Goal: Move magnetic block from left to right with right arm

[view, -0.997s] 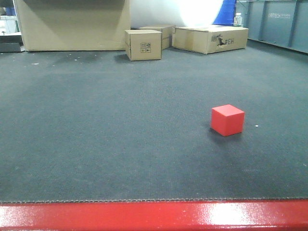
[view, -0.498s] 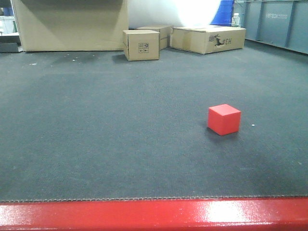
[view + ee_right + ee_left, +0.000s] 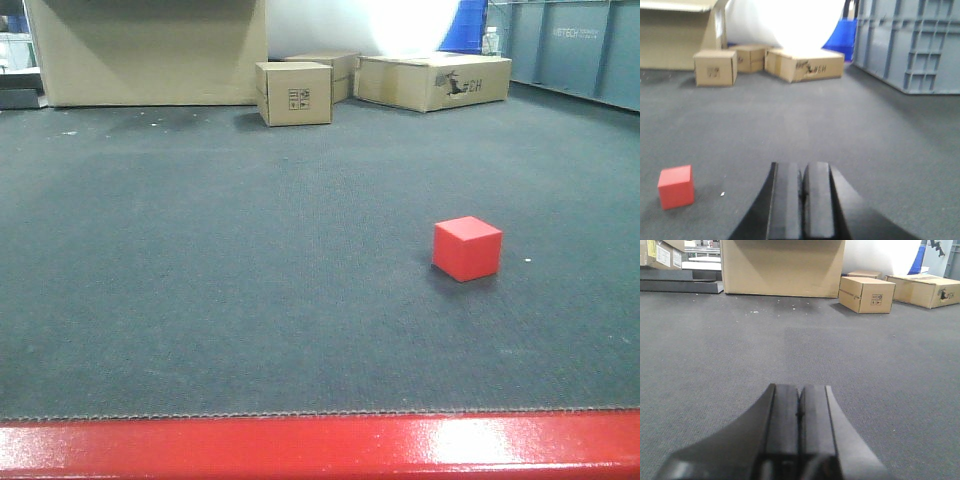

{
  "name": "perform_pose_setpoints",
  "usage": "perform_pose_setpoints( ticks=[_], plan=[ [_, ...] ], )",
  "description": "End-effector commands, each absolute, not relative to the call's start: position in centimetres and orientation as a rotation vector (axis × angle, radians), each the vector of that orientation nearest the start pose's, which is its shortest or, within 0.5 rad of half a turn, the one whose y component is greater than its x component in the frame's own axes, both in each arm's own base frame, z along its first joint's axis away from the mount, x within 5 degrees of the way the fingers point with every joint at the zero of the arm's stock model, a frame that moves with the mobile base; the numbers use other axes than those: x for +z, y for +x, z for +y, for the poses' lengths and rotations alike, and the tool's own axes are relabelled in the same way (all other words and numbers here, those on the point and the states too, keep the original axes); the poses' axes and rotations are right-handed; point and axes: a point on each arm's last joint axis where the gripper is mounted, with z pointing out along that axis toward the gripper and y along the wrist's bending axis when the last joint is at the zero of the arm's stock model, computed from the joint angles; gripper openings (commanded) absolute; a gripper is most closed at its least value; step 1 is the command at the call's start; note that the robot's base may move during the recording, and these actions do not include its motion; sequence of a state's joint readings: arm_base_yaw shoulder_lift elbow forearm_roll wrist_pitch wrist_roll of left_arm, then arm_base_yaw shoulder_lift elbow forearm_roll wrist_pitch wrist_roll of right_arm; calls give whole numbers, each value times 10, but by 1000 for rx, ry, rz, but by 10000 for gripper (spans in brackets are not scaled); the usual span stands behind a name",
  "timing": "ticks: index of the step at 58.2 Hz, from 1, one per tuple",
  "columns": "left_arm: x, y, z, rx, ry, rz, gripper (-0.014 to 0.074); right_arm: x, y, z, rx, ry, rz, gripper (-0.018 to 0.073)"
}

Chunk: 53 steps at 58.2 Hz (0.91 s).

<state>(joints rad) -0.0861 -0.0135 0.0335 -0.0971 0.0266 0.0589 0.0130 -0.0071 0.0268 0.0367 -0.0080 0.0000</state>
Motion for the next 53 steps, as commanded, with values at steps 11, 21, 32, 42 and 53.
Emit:
perform_pose_setpoints(
  ticks=[11, 21, 32, 42, 53],
  plan=[
    [206, 56, -4, -107, 22, 1447, -126, 213, 54, 0, 19, 20, 1392, 57],
    [206, 56, -4, -107, 22, 1447, -126, 213, 54, 0, 19, 20, 1393, 57],
    [206, 56, -4, -107, 22, 1447, -126, 213, 54, 0, 19, 20, 1394, 57],
    [206, 56, -4, -107, 22, 1447, -126, 213, 54, 0, 19, 20, 1394, 57],
    [206, 56, -4, -107, 22, 1447, -126, 213, 54, 0, 19, 20, 1394, 57]
  ],
)
